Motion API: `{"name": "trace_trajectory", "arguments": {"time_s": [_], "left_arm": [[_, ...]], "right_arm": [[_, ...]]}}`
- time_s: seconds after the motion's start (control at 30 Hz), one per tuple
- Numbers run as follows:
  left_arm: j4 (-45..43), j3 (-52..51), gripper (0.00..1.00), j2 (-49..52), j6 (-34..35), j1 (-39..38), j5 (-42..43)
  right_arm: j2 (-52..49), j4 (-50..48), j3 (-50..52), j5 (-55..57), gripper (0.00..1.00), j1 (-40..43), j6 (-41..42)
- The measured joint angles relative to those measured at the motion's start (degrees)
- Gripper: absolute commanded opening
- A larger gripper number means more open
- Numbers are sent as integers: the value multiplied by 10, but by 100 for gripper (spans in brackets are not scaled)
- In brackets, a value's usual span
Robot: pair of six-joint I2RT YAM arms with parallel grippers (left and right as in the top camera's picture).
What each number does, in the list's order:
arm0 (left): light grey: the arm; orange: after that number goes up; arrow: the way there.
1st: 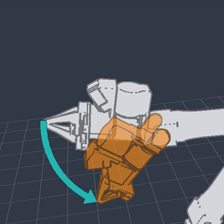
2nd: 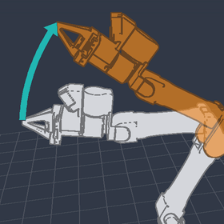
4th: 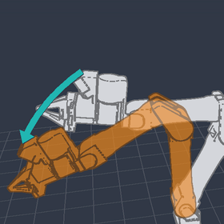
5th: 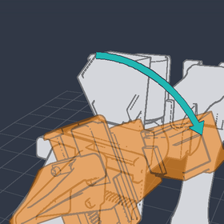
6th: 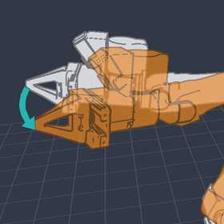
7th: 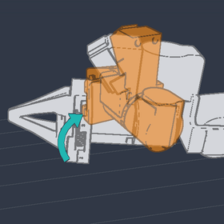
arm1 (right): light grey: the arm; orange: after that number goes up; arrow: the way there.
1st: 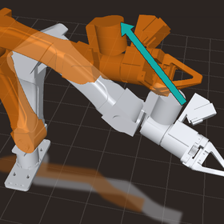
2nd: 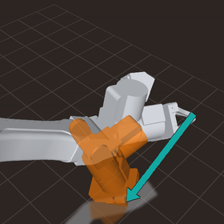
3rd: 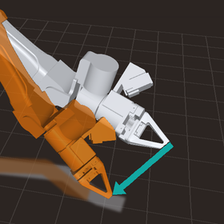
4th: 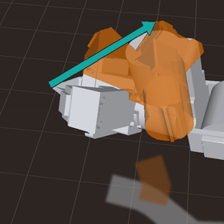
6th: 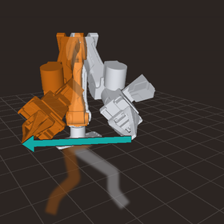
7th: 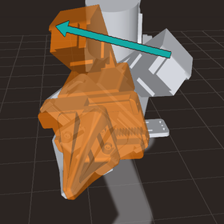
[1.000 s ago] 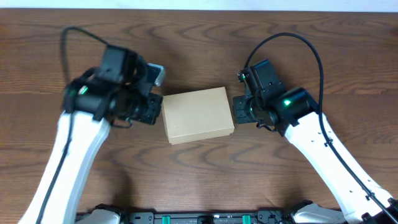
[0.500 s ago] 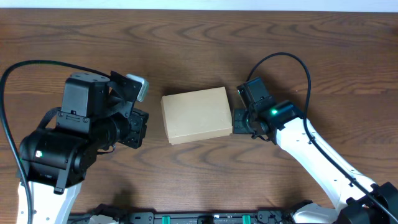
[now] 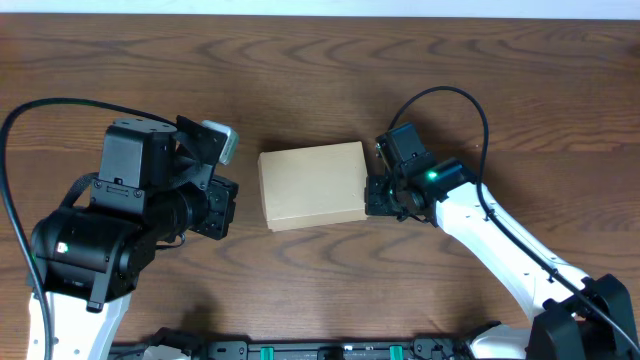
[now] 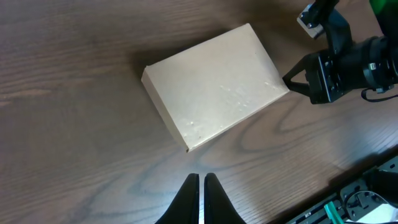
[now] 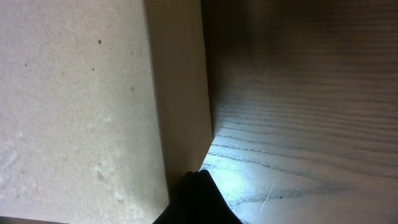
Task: Pack container
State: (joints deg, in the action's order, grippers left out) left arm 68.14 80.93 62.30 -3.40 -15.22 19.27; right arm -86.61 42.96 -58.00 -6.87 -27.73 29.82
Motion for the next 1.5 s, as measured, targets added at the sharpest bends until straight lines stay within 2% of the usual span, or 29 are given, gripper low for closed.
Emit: {"name": "trace_trajectory", "arguments": {"time_s": [0.2, 0.4, 0.63, 0.8, 0.97, 1.23, 1.37, 1.5], "left_arm": [[-21, 0, 6, 0, 7, 0, -17], [-73, 0, 6, 1, 20, 0, -70], [-116, 0, 6, 23, 31, 4, -126], [-92, 0, 6, 32, 47, 10, -135], [-44, 0, 6, 9, 49, 10, -126], [20, 0, 6, -84, 44, 10, -21], [32, 0, 6, -131, 43, 10, 24], [66, -3, 6, -165, 40, 10, 41]], "right_arm": [[0, -17, 0, -36, 2, 0, -1], [0, -15, 0, -59, 2, 0, -1], [0, -10, -9, 26, 2, 20, -1], [-2, 4, -97, 77, 1, 49, -33], [13, 99, -186, 85, 2, 48, -47], [150, 174, -191, 88, 2, -9, -30], [257, 195, -176, 125, 2, -86, 0], [347, 199, -109, 161, 2, -158, 31]]}}
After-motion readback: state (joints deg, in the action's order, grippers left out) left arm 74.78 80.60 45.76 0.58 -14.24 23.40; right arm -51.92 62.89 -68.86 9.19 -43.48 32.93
